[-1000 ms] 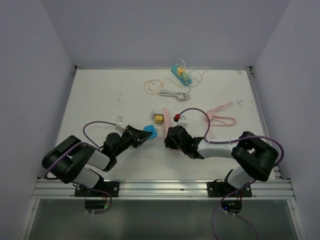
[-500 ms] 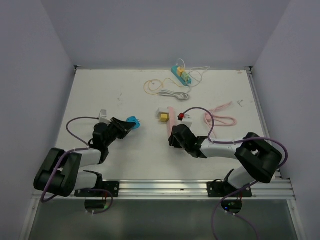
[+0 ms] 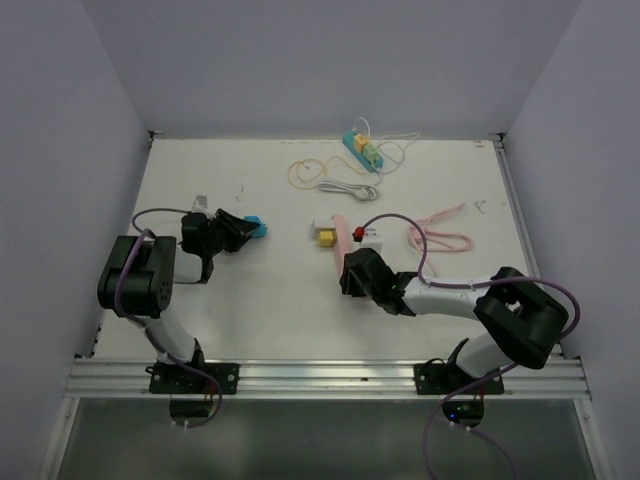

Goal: Pull the plug off the socket

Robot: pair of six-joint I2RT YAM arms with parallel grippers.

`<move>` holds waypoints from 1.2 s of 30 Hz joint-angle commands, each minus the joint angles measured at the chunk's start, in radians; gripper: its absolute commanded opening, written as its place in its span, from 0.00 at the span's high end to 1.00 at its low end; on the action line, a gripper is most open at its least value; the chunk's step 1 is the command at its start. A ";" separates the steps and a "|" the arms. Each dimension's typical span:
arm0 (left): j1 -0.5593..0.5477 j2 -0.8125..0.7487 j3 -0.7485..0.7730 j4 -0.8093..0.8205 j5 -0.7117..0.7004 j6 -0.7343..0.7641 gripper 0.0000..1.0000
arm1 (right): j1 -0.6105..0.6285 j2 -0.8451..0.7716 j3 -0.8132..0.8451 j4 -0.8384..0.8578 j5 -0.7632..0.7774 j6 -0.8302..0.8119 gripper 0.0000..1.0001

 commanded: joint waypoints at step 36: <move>0.097 -0.827 0.243 -1.156 -0.287 0.599 0.00 | 0.001 0.061 0.199 -0.439 -0.085 -0.133 0.42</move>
